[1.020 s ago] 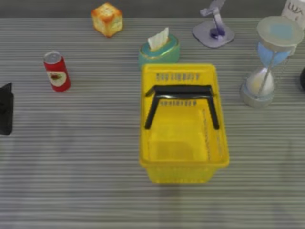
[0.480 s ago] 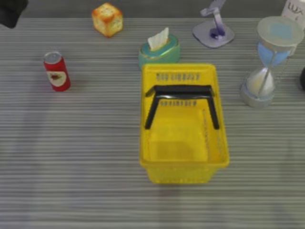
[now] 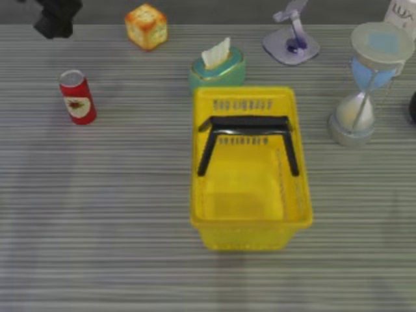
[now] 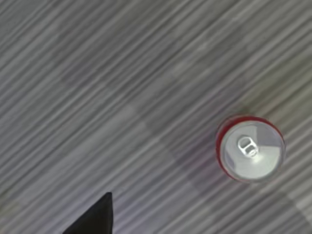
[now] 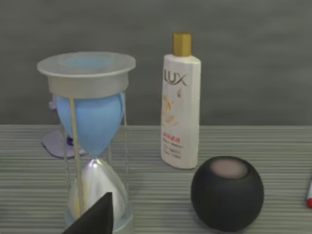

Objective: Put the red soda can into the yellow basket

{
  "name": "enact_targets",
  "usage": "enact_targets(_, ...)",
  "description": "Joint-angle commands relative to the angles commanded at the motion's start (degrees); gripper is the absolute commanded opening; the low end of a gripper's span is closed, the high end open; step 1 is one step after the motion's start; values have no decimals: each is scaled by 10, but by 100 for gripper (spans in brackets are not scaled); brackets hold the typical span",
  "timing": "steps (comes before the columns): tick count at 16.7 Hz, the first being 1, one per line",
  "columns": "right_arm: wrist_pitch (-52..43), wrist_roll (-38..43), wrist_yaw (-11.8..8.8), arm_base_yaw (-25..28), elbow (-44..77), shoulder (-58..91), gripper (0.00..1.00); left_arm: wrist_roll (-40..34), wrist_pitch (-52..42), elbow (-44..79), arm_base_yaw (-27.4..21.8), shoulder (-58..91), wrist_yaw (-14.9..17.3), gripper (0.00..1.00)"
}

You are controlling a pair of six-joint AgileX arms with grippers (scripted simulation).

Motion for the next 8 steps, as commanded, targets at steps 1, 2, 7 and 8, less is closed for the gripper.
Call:
enact_targets(1, 0, 0, 0, 0, 0, 0, 100, 10, -23, 32, 0, 41, -2, 100)
enact_targets(2, 0, 0, 0, 0, 0, 0, 100, 19, -44, 61, 0, 79, -4, 100)
enact_targets(7, 0, 0, 0, 0, 0, 0, 100, 47, -117, 149, 1, 207, -12, 100)
enact_targets(8, 0, 0, 0, 0, 0, 0, 100, 48, -121, 153, 1, 215, -12, 100)
